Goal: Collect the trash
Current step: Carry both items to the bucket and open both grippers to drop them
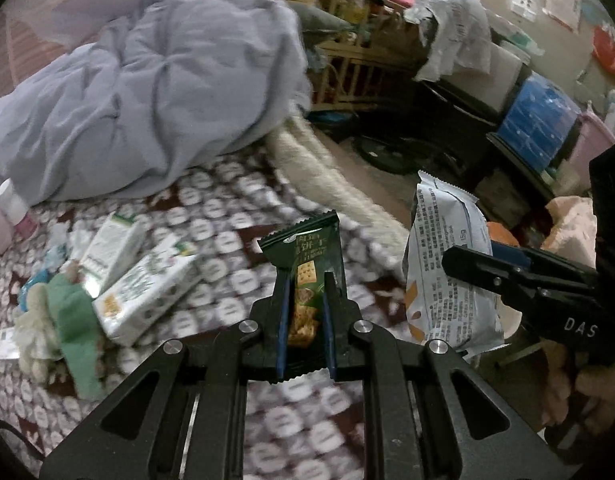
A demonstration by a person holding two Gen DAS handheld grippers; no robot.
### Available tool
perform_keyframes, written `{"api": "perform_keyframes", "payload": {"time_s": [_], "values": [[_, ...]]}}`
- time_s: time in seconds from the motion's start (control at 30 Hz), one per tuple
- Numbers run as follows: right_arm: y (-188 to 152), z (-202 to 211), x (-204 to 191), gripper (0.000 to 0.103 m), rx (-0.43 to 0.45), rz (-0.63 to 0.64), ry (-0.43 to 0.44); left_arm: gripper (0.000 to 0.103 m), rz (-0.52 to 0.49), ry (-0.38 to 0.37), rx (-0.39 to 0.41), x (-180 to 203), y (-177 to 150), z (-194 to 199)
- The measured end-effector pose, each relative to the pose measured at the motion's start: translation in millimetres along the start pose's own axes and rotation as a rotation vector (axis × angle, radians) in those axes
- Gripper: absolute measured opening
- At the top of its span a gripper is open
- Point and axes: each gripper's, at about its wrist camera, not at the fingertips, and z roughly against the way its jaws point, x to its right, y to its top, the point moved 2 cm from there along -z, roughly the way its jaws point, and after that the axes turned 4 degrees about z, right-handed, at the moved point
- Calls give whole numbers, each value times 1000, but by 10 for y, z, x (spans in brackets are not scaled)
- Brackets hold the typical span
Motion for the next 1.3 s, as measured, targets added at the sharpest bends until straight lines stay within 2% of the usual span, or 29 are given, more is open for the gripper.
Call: {"api": "perform_keyframes", "payload": {"time_s": [0.4,0.8,1.03,1.13,1.23,1.3], "values": [[-160,449,881,50,51,-116,-128,12,-84,-99,-31,815,102,-329],[-437,725,1728,50,42,-235,-282,12,-164,-239,-104,1679,103,-740],[-573,713,2097,50,12,-295,-339,12,-169,-303,-144,1952,126,-999],[-604,699,2196,53,4,-316,-360,12,-162,-331,-155,2028,127,-1086],[-631,677,2291,54,-10,-340,-388,20,-138,-360,-166,2062,142,-1148],[-657,679,2340,55,-10,-356,-390,49,-121,-371,-175,2047,146,-1174]]}}
